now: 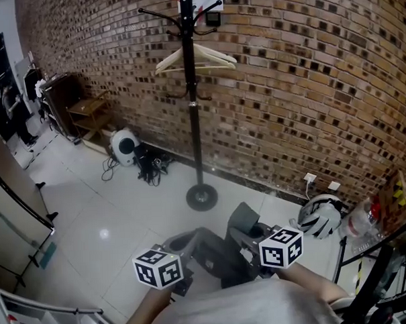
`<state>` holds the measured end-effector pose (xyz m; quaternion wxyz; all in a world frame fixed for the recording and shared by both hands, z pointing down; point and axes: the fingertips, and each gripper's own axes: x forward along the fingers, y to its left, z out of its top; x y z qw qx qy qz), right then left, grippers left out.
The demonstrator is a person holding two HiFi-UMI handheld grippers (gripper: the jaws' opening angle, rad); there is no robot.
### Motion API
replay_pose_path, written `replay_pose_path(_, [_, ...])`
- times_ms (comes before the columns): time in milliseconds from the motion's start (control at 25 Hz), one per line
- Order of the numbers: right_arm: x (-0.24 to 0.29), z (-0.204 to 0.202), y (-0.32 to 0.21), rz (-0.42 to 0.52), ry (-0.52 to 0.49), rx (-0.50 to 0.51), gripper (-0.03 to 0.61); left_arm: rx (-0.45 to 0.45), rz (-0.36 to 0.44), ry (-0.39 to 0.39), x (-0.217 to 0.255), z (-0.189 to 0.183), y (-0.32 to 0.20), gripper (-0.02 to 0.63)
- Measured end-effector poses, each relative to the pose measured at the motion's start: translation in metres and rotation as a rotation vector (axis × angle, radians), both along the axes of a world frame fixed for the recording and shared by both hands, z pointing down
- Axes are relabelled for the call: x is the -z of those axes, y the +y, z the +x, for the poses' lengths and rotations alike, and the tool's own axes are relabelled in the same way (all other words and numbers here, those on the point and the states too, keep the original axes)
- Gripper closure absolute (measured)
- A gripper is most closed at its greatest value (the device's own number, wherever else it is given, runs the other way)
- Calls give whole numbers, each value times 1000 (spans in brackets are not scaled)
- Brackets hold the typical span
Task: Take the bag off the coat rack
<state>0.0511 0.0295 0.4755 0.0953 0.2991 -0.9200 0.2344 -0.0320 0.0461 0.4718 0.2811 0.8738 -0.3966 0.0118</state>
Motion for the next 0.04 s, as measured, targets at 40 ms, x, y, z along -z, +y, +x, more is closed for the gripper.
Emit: replay_pose_path(40, [1, 0, -1, 3, 1, 2, 557, 0, 2, 0, 1, 0, -1, 612])
